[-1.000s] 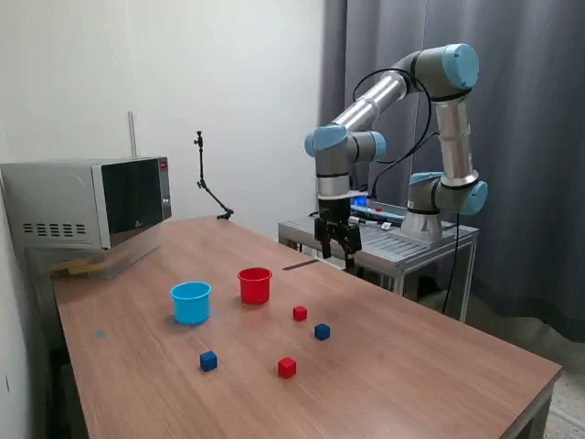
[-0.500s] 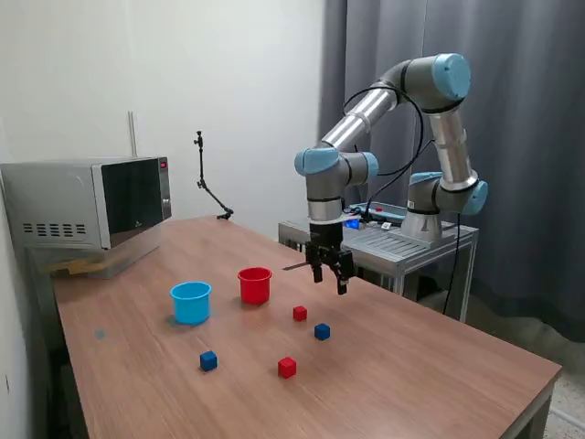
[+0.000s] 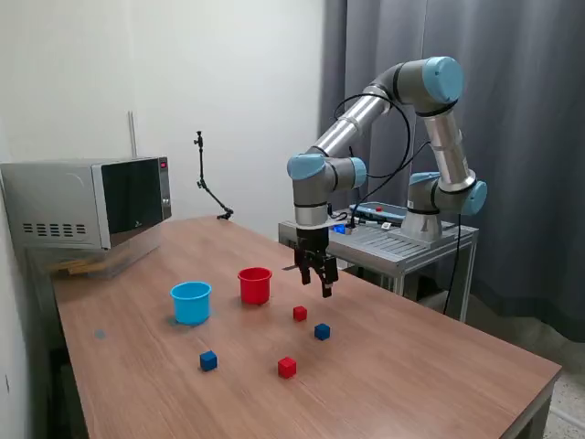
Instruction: Place red objects in the red bin, and blue objects in the blue bin.
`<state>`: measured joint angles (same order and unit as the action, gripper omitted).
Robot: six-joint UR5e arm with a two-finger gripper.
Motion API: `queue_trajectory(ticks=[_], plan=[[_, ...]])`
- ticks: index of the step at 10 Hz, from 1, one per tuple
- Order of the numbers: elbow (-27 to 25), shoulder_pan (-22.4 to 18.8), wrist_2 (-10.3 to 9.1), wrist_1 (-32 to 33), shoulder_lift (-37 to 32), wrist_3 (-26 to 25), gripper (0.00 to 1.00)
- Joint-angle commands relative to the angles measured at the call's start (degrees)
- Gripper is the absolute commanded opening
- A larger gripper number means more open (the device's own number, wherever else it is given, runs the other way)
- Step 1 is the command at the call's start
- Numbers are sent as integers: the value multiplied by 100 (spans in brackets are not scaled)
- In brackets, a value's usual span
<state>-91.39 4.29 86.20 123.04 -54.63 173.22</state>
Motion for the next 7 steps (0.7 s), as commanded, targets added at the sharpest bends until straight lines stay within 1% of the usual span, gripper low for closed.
queue_trajectory(ticks=[1, 3, 4, 7], plan=[[-19, 160, 11, 27, 32, -17, 100], [-37, 151, 19, 89, 180, -17, 100], [-80, 151, 54, 132, 277, -17, 100], [-116, 142, 37, 282, 392, -17, 100]])
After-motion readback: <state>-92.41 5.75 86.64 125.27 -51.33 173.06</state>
